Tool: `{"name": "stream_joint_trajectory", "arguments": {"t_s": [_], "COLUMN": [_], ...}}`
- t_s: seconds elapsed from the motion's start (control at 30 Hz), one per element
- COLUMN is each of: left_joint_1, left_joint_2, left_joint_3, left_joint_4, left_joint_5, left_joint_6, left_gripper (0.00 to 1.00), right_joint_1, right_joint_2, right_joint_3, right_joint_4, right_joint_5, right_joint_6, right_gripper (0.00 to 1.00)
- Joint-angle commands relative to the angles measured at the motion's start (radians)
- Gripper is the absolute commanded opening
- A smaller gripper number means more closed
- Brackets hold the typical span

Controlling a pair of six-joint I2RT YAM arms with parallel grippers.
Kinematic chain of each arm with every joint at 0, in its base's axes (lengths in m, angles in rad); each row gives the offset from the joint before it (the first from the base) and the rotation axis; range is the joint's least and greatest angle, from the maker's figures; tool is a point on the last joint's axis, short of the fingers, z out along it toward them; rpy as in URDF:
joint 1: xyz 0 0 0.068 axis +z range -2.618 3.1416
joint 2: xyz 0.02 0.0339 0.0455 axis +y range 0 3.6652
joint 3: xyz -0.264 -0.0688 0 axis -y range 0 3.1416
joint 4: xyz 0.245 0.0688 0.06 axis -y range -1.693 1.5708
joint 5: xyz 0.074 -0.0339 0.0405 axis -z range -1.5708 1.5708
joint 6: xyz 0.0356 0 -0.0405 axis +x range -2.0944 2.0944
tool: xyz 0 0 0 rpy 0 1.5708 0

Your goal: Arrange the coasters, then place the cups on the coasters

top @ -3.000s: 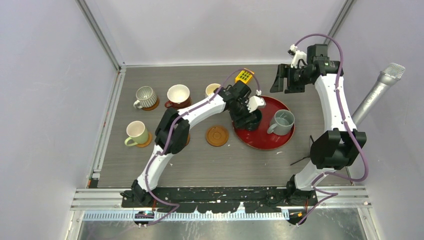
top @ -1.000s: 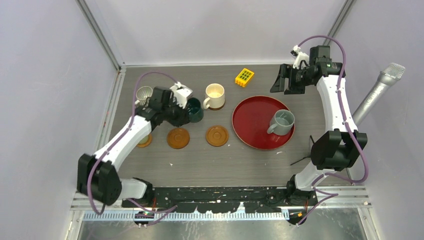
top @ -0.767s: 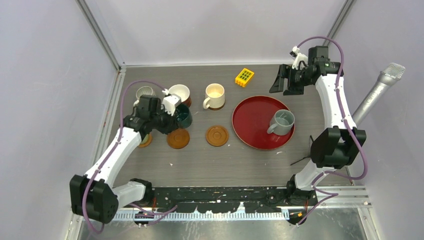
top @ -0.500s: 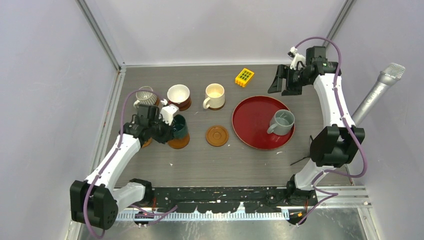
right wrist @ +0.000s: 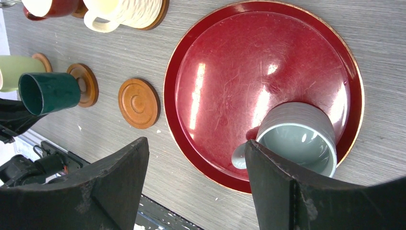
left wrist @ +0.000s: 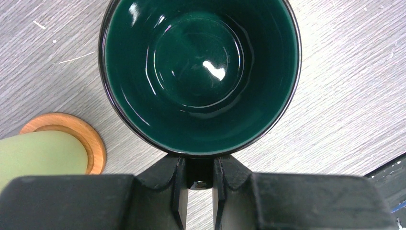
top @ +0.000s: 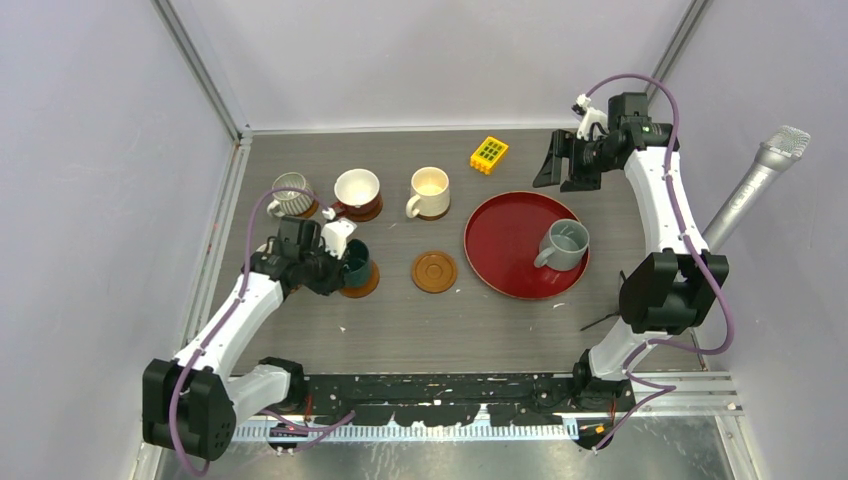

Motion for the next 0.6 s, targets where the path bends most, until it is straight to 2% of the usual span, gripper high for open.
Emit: {"name": "stream_joint_trajectory", "arguments": {"t_s": [0.0, 0.57], "left_joint_1": [0.004, 0.004], "left_joint_2": [-0.017, 0.038], "left_joint_3": [0.002, -0.004], "left_joint_4": [0.112, 0.123], "left_joint_5": [-0.003, -0.004], "left_joint_6": [-0.009, -0.014], "left_gripper": [0.0, 0.0], "right_joint_1": [0.004, 0.004], "right_joint_2": [-0.022, -0.028], "right_joint_3": [-0.006, -0.011], "right_joint_4": [0.024, 0.024], "right_joint_5": [0.002, 0.008], "right_joint_6": [0.012, 0.01], "right_gripper": [0.78, 0.78]}}
